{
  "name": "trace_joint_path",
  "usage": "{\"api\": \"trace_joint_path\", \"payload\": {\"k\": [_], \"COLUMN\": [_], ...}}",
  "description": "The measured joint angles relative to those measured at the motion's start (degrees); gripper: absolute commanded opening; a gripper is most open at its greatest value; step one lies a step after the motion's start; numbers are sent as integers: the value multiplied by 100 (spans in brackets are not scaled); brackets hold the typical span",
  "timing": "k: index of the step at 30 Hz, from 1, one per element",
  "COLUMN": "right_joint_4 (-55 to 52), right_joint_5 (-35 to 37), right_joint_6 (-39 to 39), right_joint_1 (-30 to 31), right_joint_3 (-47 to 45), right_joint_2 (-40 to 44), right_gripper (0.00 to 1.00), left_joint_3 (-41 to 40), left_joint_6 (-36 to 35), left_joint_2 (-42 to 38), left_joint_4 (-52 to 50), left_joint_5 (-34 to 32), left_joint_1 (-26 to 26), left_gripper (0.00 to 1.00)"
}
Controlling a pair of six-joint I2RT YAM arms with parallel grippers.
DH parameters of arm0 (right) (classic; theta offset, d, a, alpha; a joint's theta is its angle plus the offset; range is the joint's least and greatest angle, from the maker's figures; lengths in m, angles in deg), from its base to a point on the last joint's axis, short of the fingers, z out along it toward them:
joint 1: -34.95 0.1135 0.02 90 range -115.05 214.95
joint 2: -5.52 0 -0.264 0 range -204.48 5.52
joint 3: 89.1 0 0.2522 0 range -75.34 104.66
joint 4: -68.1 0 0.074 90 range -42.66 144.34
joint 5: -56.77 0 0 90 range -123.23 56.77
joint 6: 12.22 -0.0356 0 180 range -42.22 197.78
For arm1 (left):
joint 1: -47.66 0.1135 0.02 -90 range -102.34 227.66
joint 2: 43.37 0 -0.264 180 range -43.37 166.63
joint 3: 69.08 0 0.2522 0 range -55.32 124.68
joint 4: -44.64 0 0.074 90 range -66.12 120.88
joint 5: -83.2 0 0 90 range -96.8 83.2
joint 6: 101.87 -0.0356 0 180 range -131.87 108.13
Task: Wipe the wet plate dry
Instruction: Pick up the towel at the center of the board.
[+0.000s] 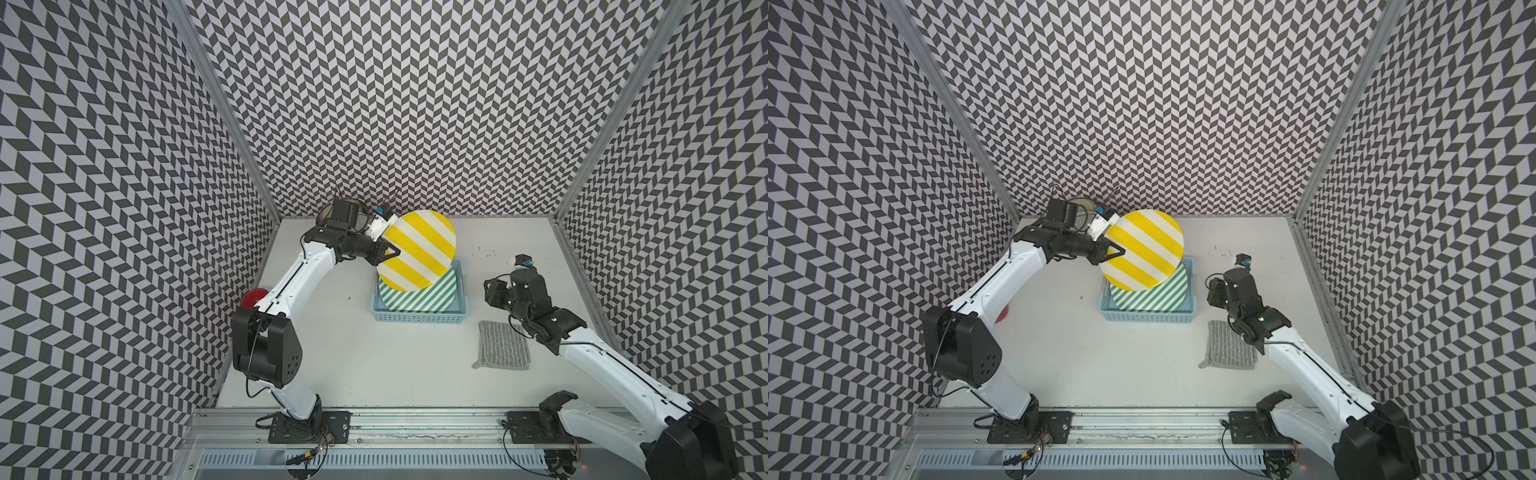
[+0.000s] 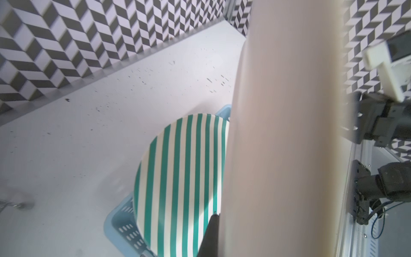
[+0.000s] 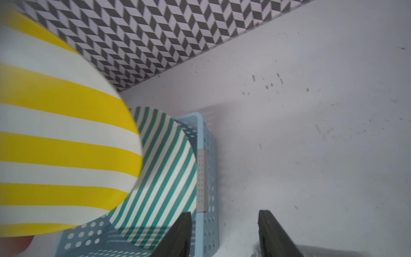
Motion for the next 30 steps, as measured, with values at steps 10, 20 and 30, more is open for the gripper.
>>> {"api": "trace_joint_path", "payload": {"k": [10, 20, 30], "right_joint_4": [-1451, -1335, -835], "right_joint_5": [284, 127, 516], "right_joint_6": [-1115, -1668, -1744], "right_joint_1": [63, 85, 107], "right_joint_3": [-553, -1093, -855], "right_joint_2": [-9, -791, -1593], "right_gripper": [63, 93, 24], "left_joint_3": [-264, -308, -317], "left_joint_6": [326, 343, 417], "left_joint_2": [-461, -463, -463], "left_joint_4": [402, 463, 470], "left_joint_5": [442, 741, 782], "left_joint_1": [304, 271, 271], "left_gripper": [0, 0, 0]}}
